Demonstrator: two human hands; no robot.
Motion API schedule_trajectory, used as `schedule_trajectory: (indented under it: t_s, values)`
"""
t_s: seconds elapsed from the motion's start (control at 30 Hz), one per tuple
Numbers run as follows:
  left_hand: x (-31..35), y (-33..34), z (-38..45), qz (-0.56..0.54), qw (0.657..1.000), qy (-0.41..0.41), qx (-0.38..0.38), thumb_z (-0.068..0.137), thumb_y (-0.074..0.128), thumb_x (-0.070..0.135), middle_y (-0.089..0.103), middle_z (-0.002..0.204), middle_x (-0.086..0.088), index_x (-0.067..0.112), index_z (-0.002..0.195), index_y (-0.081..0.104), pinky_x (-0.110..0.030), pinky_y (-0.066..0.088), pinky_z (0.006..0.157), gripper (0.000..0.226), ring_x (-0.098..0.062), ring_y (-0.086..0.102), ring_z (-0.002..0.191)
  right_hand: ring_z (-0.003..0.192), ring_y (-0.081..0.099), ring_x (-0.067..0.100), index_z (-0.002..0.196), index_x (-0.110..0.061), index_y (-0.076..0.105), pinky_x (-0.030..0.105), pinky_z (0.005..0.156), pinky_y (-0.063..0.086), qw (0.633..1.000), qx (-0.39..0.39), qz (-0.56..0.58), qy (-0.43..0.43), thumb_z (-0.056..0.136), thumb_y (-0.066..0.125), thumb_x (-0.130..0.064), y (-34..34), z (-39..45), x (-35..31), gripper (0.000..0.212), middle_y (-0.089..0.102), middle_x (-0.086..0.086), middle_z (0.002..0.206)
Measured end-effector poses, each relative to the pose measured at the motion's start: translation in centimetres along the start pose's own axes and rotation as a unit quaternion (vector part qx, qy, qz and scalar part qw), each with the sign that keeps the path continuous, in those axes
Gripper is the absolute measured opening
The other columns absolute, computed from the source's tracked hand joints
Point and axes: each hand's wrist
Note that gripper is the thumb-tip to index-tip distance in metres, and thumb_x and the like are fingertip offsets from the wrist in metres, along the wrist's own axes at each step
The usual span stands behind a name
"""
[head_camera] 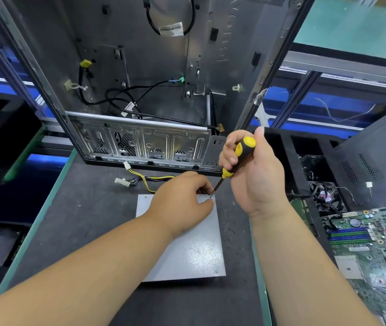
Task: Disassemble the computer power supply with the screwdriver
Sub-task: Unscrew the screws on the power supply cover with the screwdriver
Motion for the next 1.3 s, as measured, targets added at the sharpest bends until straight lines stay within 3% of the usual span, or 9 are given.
schedule_trajectory:
  t_s: [0.1,0.23,0.5,0.67,0.87,1.0,1.1,1.23,1.3]
  values:
    - [0.0,0.1,0.0,-0.002,1.000,-0.004,0.002,0.080,0.068,0.036,0.056,0.089,0.017,0.036,0.084,0.060,-0.026,0.045,0.071,0.009,-0.001,0.051,0.084,0.057,0.031,0.017,0.083,-0.012,0.050,0.026,0.056,0.030,1.000,-0.013,0.018,-0.014,0.101,0.028,-0.049,0.3,0.0,0.1,0.046,0.039,0.002,0.061]
    - [0.0,0.1,-0.1,0.001,1.000,-0.007,0.006,0.080,0.067,0.036,0.057,0.090,0.016,0.036,0.084,0.060,-0.025,0.047,0.071,0.008,-0.003,0.053,0.086,0.063,0.042,0.017,0.083,-0.013,0.047,0.026,0.061,0.035,0.998,-0.013,-0.047,-0.042,0.096,0.045,-0.032,0.0,-0.3,0.4,0.023,0.048,0.001,0.071]
    - [0.0,0.0,0.0,0.002,1.000,-0.009,0.004,0.081,0.067,0.036,0.056,0.088,0.017,0.035,0.084,0.061,-0.026,0.047,0.070,0.007,-0.002,0.052,0.085,0.071,0.053,0.016,0.080,-0.015,0.064,0.033,0.073,0.042,0.996,-0.023,-0.089,-0.015,0.094,0.048,-0.032,0.0,0.2,-0.2,0.028,0.055,0.000,0.074]
    - [0.1,-0.1,0.1,0.005,1.000,-0.008,0.005,0.084,0.067,0.033,0.058,0.091,0.014,0.032,0.083,0.061,-0.028,0.047,0.072,0.006,-0.004,0.052,0.088,0.064,0.046,0.015,0.075,-0.015,0.070,0.024,0.063,0.039,0.997,-0.046,-0.050,-0.040,0.100,0.039,-0.032,0.9,0.2,0.6,0.043,0.053,0.001,0.067]
    - [0.2,-0.1,0.2,0.008,1.000,-0.008,0.007,0.084,0.067,0.031,0.056,0.088,0.012,0.034,0.079,0.057,-0.026,0.044,0.068,0.011,-0.006,0.053,0.086,0.047,0.028,0.013,0.081,-0.003,0.054,0.023,0.049,0.027,0.996,-0.058,-0.022,-0.059,0.100,0.031,-0.037,1.4,0.2,1.1,0.046,0.035,0.000,0.049]
    - [0.1,-0.1,0.1,-0.006,1.000,-0.001,0.010,0.084,0.069,0.030,0.057,0.088,0.012,0.028,0.084,0.064,-0.026,0.045,0.069,0.005,-0.006,0.053,0.086,0.057,0.044,0.021,0.080,-0.011,0.048,0.030,0.058,0.039,0.985,-0.020,-0.156,-0.071,0.097,0.045,-0.031,0.4,-0.5,0.1,0.027,0.048,0.005,0.061]
    - [0.1,0.0,0.1,-0.016,1.000,-0.007,0.008,0.084,0.069,0.028,0.058,0.088,0.013,0.028,0.083,0.064,-0.026,0.045,0.069,0.005,-0.005,0.053,0.085,0.069,0.054,0.017,0.075,-0.019,0.049,0.028,0.066,0.045,0.914,0.022,-0.390,-0.110,0.093,0.052,-0.038,-0.7,-1.0,-2.2,0.026,0.054,0.005,0.075]
    - [0.1,0.0,0.2,-0.014,1.000,-0.010,0.003,0.085,0.069,0.029,0.057,0.088,0.016,0.034,0.080,0.061,-0.015,0.037,0.063,0.010,-0.001,0.051,0.084,0.061,0.044,0.011,0.065,-0.025,0.037,0.031,0.052,0.033,0.647,0.016,-0.749,-0.144,0.097,0.039,-0.055,-0.5,-1.1,-5.6,0.044,0.044,-0.004,0.062]
    - [0.1,-0.1,0.2,-0.015,1.000,-0.010,0.000,0.085,0.068,0.030,0.057,0.088,0.017,0.036,0.078,0.059,-0.014,0.036,0.063,0.013,0.000,0.051,0.084,0.057,0.043,0.012,0.065,-0.023,0.034,0.031,0.049,0.030,0.573,0.002,-0.814,-0.098,0.095,0.035,-0.064,0.5,-0.8,-6.5,0.051,0.044,-0.003,0.059]
Point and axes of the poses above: each hand's wrist, its own z-axis towards the middle knuckle, its own y-axis out of the palm, x = y × z
